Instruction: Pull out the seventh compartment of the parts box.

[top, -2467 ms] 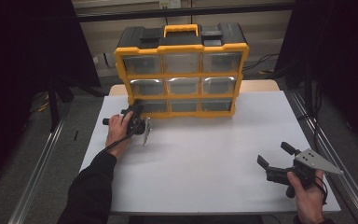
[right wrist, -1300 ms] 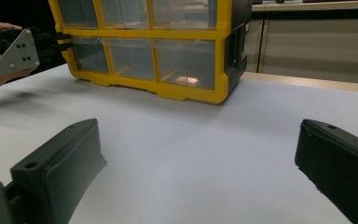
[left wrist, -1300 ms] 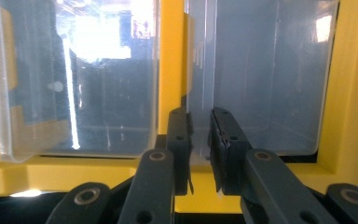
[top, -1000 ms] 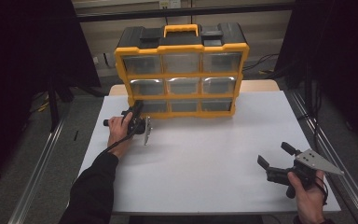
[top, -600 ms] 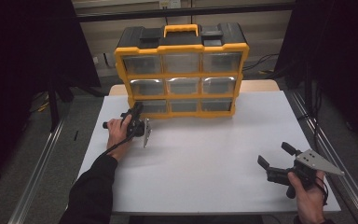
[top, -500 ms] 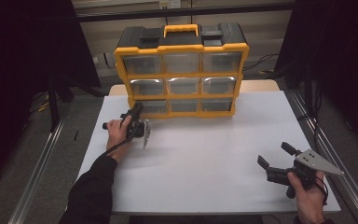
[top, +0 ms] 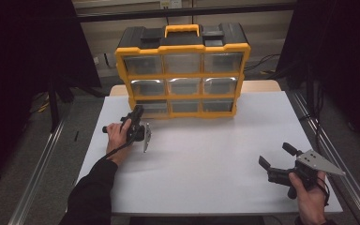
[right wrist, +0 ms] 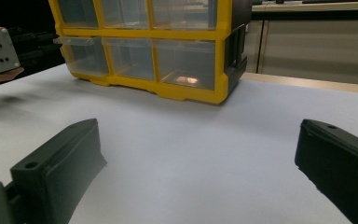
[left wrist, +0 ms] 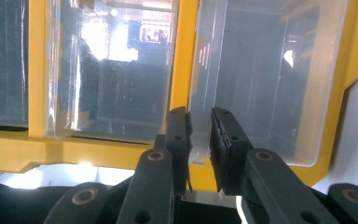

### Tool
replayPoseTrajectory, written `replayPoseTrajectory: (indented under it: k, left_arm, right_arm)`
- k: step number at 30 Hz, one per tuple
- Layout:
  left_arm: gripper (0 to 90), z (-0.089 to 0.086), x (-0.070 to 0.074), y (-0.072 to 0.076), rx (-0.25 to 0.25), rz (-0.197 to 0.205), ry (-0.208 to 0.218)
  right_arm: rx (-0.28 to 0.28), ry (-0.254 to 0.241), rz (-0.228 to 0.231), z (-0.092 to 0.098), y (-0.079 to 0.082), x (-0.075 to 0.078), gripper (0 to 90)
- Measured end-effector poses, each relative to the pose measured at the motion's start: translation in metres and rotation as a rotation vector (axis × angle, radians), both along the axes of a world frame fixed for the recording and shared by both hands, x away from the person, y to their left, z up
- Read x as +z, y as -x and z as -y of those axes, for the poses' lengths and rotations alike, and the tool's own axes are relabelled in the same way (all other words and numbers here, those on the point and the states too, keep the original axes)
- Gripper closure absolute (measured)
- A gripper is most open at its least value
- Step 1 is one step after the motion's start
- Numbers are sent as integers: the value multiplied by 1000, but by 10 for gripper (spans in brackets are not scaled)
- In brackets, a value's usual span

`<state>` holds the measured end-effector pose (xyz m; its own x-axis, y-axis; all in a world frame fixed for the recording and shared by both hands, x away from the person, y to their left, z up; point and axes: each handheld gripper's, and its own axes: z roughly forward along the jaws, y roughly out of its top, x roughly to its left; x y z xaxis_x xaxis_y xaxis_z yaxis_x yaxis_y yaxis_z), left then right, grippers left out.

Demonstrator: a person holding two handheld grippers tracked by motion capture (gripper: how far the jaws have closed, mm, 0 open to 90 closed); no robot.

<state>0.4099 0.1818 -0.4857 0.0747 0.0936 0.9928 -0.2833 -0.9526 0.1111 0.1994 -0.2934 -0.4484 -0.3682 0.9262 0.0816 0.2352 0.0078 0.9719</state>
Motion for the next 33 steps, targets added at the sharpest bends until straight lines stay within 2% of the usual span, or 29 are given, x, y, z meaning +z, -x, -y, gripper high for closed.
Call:
replayPoseTrajectory:
  k: [1,2,3,4,5,6,7,8,9,10,11,12,13,14,15,16,17,18,20,22,23,24,27,28,29,30,31,33]
  left_arm:
    - [783,0,0,0,-13,10,13]
    - [783,0,-1,1,-4,8,19]
    - [784,-1,1,3,13,8,-13]
    - [784,-1,2,3,5,13,-23]
    - [784,-1,-1,3,8,8,22]
    - [784,-1,1,3,-6,22,3]
    - [784,-1,2,4,-3,12,-9]
    - [783,-1,3,4,1,18,-22]
    - [783,-1,3,4,-3,12,-20]
    - [783,-1,1,4,-19,9,13]
    - [784,-2,0,6,7,-9,15]
    - [785,-2,2,6,1,-2,-6]
    - [786,-2,1,6,-11,-7,13]
    - [786,-2,2,6,-16,-19,1]
    - [786,-3,0,8,0,3,24]
    - [787,-3,1,8,-5,12,11]
    - [788,-3,3,9,4,-3,-29]
    - [787,-3,4,8,-8,-12,-31]
    - [789,-4,3,9,-4,13,-17]
    - [789,-4,3,10,-9,6,-23]
    - [789,-5,3,10,-17,1,-8]
    - [789,-5,3,11,-2,11,-19]
    - [789,-5,0,12,-15,-7,17]
    - [789,-5,2,13,-6,0,-4]
    - [789,-5,2,14,-5,-3,-2]
    - [789,-5,2,12,-32,12,14]
    - [789,-5,2,14,-16,-1,4]
    - [789,-5,3,16,-13,4,-15]
  right_arm:
    - [1,0,0,0,0,0,2]
    - [2,2,0,0,0,0,2]
    - [2,1,0,0,0,0,2]
    - [1,0,0,0,0,0,2]
    - [1,0,0,0,0,0,2]
    - [0,0,0,0,0,0,2]
    - [1,0,1,0,0,0,2]
    - [1,0,1,0,0,0,2]
    - [1,0,1,0,0,0,2]
    - [3,0,0,0,0,0,2]
    - [3,0,0,0,0,0,2]
    - [2,0,-1,0,0,0,2]
    - [1,0,-1,0,0,0,2]
    - [1,0,-1,0,0,0,2]
    - [2,-1,-1,0,0,0,2]
    - [3,0,-1,0,0,0,2]
    - [0,0,1,0,0,0,2]
    - [3,0,0,0,0,0,2]
    - [3,0,-1,0,0,0,2]
    - [2,-2,-1,0,0,0,2]
    - [2,-1,-1,0,0,0,2]
    - [3,-1,-2,0,0,0,2]
    - [3,-1,-2,0,0,0,2]
    - [1,-2,-2,0,0,0,2]
    - [2,-2,-2,0,0,0,2]
    - [3,-1,-3,0,0,0,2]
    - [3,-1,-3,0,0,0,2]
    - [4,-1,-3,0,0,0,2]
